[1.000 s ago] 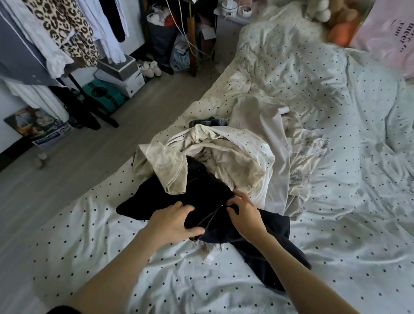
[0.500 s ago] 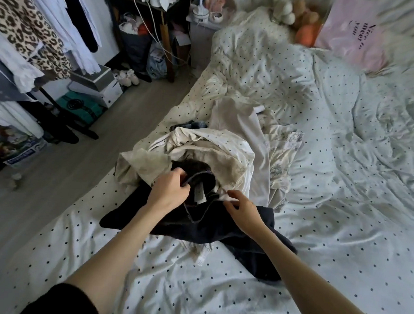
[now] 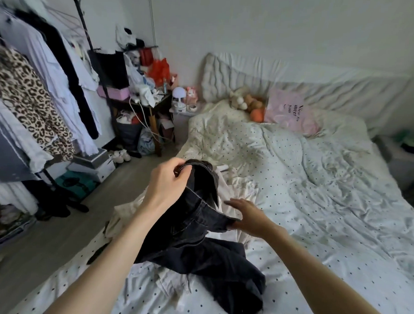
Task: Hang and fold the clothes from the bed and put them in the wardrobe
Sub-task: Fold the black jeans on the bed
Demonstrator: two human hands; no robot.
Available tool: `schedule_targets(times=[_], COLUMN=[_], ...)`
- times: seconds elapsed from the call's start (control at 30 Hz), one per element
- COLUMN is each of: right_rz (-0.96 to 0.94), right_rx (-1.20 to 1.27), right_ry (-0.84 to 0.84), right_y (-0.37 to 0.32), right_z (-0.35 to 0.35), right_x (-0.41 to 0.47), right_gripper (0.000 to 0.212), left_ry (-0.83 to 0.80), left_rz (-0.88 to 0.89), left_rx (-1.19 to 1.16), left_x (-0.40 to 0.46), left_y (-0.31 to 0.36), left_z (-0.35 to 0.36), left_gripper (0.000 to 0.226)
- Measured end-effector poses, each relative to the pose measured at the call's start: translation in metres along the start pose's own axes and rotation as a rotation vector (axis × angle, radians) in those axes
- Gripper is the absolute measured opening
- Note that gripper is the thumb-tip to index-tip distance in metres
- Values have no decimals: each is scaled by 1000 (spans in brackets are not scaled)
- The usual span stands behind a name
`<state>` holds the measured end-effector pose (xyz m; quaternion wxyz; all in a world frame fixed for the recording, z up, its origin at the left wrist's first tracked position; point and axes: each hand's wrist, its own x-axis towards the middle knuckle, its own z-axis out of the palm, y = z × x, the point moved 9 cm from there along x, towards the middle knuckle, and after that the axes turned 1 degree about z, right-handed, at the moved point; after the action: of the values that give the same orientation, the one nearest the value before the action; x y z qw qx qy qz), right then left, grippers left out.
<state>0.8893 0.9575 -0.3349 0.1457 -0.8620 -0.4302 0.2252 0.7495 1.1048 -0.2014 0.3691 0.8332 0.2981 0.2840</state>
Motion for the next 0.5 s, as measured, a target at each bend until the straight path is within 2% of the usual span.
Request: schedule_targets(times=[0.07, 0.1, 0.2, 0.3, 0.33, 0.43, 0.47, 0.5], right_rz=[6, 17, 29, 35, 30, 17, 15, 6], right_rx=[83, 123, -11, -145, -175, -239, -246, -252], right_ry=[46, 89, 256, 481, 558, 747, 799, 831], right_y=[7, 10, 15, 15, 16, 22, 26, 27], right_z=[-9, -14, -46, -97, -115, -165, -182, -193], right_x=[-23, -35, -66, -96, -109, -147, -164, -173], right_gripper=[30, 20, 17, 20, 22, 25, 24, 24], left_ry=[72, 98, 128, 74, 37, -249, -363, -466], left_rz=[-8, -26, -173, -368, -402, -392, -381, -383], left_rx=[-20, -21, -11, -38, -3, 152, 147, 114], left_x=[-13, -18, -29, -42, -48, -67, -79, -91], left_y=[17, 23, 20, 11, 13, 22, 30, 31], left_z=[-13, -19, -29, -30, -27, 7, 29, 49], left_gripper=[12, 11, 11, 4, 9, 76, 84, 82])
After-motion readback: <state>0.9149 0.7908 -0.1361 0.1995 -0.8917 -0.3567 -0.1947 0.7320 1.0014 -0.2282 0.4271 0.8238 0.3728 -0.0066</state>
